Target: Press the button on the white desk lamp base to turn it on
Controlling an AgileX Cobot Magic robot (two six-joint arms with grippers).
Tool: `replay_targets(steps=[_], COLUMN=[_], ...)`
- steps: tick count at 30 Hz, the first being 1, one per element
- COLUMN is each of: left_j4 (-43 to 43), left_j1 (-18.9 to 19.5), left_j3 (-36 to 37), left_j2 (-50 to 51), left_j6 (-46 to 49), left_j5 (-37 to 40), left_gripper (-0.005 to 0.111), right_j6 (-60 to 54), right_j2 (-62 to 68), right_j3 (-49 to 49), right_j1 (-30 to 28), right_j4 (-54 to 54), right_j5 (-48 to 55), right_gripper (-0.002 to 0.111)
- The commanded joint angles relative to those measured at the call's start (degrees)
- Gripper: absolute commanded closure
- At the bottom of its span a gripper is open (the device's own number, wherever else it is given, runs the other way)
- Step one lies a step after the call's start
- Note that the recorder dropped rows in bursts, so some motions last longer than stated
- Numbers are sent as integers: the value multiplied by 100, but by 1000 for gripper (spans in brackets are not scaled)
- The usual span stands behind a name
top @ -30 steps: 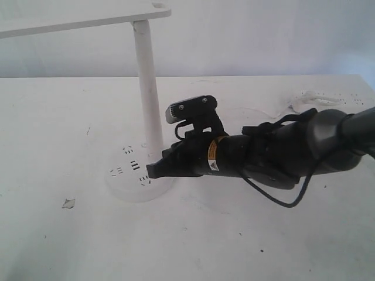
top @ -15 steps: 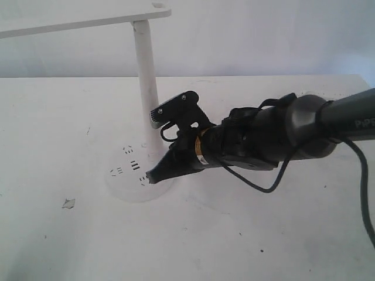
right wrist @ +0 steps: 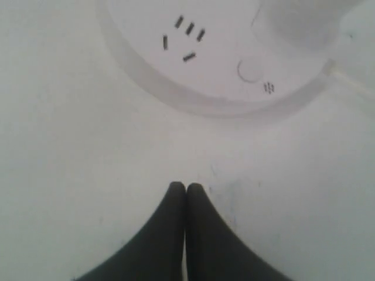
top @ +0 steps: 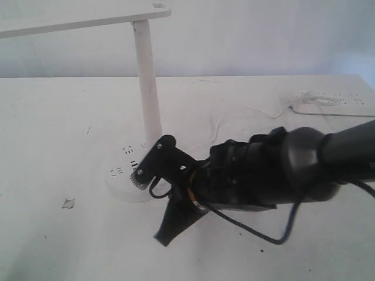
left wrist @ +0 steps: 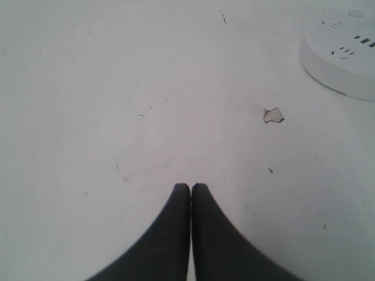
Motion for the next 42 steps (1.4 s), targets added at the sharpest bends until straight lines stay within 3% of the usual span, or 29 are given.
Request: replay_targets(steps=[1, 6, 11, 16, 21, 25, 33, 42], left_j4=[-38, -38, -38, -38, -38, -38, -38, -38], left_j1=[-1, -1, -1, -1, -1, -1, -1, -1], left_j3=[5, 5, 5, 5, 5, 5, 5, 5], left_j2=[-21, -21, -21, -21, -21, -21, -21, -21], left_j6=[-6, -6, -6, -6, -6, -6, -6, -6], left_j5=[33, 33, 33, 33, 33, 33, 33, 33], left_gripper=[107, 107, 107, 107, 107, 107, 107, 107], right_j6=[83, 182, -688, -1893, -1530, -1416, -951, -893], right_j2=[-1009, -2679, -3916, -4133, -3585, -2941, -1616, -580], right_j3=[803, 1988, 2793, 2964, 2963, 2811, 2215, 845], right_j1=[5, -11, -468, -1060, -1251, -1251, -1251, -1227], right_j4=[106, 106, 205, 2156, 3371, 3215, 3178, 2641], right_j5=[-104, -1718, -3901, -5904, -8227, -8169, -6096, -3115], right_gripper=[108, 108, 108, 108, 108, 108, 108, 108])
